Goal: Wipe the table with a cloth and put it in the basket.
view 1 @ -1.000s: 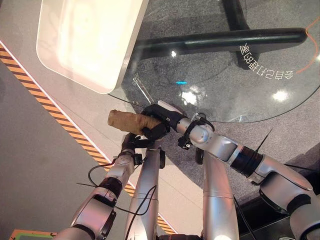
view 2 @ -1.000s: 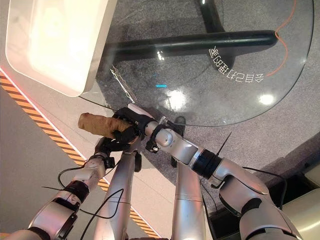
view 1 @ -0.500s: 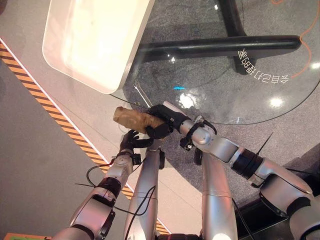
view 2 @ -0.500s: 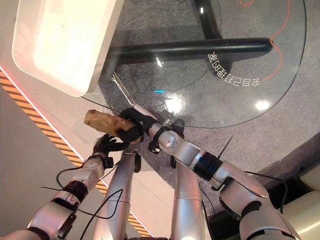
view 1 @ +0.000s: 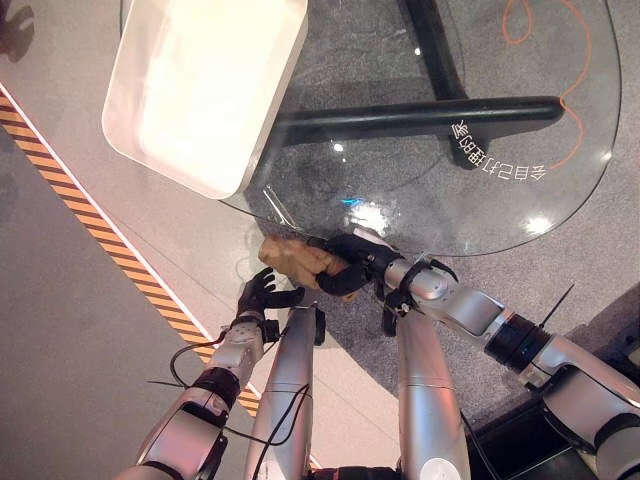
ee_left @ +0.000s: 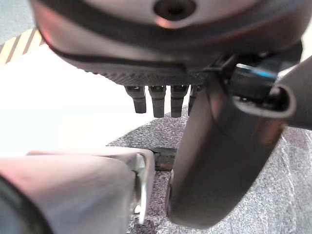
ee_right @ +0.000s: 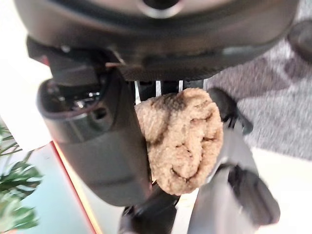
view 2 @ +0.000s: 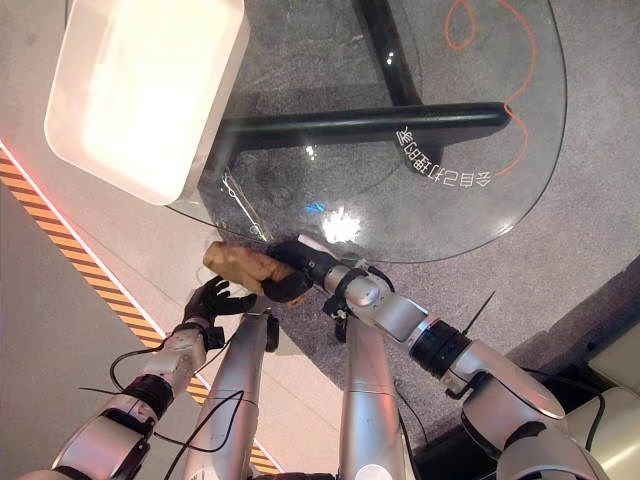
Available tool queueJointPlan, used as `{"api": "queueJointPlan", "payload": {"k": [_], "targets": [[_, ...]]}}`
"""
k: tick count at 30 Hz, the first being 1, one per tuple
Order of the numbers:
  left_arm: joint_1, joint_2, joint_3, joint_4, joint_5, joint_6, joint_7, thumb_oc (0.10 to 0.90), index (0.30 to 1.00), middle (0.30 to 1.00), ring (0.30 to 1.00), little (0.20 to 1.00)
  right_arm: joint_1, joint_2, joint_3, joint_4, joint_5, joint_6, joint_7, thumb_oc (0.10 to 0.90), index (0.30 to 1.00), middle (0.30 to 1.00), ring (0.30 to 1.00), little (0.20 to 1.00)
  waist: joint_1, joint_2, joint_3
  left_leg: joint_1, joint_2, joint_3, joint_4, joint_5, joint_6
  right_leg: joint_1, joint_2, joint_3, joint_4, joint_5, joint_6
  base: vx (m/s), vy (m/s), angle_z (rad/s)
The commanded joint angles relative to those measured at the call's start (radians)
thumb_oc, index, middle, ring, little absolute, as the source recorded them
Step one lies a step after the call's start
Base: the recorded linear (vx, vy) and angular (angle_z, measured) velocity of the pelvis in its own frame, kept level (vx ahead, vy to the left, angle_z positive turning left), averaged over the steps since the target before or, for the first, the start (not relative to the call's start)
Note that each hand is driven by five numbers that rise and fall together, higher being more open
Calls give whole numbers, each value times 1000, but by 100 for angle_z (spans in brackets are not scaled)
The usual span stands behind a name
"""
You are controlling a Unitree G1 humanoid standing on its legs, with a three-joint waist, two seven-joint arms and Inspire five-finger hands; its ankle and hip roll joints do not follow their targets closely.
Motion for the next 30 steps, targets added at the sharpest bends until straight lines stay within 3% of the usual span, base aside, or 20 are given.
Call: {"api": "queueJointPlan", "payload": {"k": [1,10,18,23,24,25,27,28,30], "targets": [[104,20,3,-15,-71,-47,-43,800,900,900,900,900,20,119,-77,-256,132,-223,82,100,300,300,300,200,27,-5,-17,61,-1,40,12,-71,31,29,31,95,-94,77,56,-26,-88,2],[157,-8,56,-104,-255,-89,-119,800,900,900,900,900,122,181,-229,-330,150,-381,21,100,300,300,300,200,19,-27,-17,130,9,46,15,-83,33,106,38,85,-88,64,48,-21,-63,3],[172,-35,44,-337,-446,-102,-271,800,900,900,900,900,191,210,-371,-414,128,-443,13,100,300,300,300,200,2,-31,-17,168,12,58,10,-92,39,140,44,80,-69,55,45,0,0,0],[176,-39,33,-481,-458,-123,-260,800,900,900,900,900,221,215,-459,-453,99,-457,5,100,300,300,300,200,-10,-33,-17,182,12,68,2,-92,46,155,44,72,-72,52,35,-31,18,-8],[223,-23,61,-467,-498,-186,-409,800,900,900,900,900,260,207,-498,-466,82,-481,18,100,300,300,300,200,-15,-25,-17,184,12,70,-5,-86,41,160,44,69,-79,52,33,-55,54,-9],[237,-19,72,-469,-514,-186,-446,800,900,900,900,900,273,201,-514,-459,86,-494,32,100,300,300,300,200,-16,-21,-17,185,12,72,-2,-87,40,162,44,71,-82,55,36,-32,66,-5],[251,-13,89,-483,-551,-176,-497,800,900,900,900,900,286,200,-544,-444,90,-506,54,100,300,300,300,200,-17,-16,-17,185,13,79,3,-92,41,163,42,73,-82,55,39,4,47,-3],[270,2,110,-515,-547,-132,-554,800,900,900,900,900,296,198,-562,-438,83,-513,52,100,300,300,300,200,-17,-10,-17,190,12,82,-1,-96,45,166,40,69,-83,50,35,-7,53,-6],[346,15,151,-504,-681,-110,-768,800,900,900,900,900,336,180,-602,-461,83,-508,75,100,300,300,300,200,-21,6,-17,192,11,84,-10,-90,42,169,39,65,-91,49,28,-22,104,-9]]}}
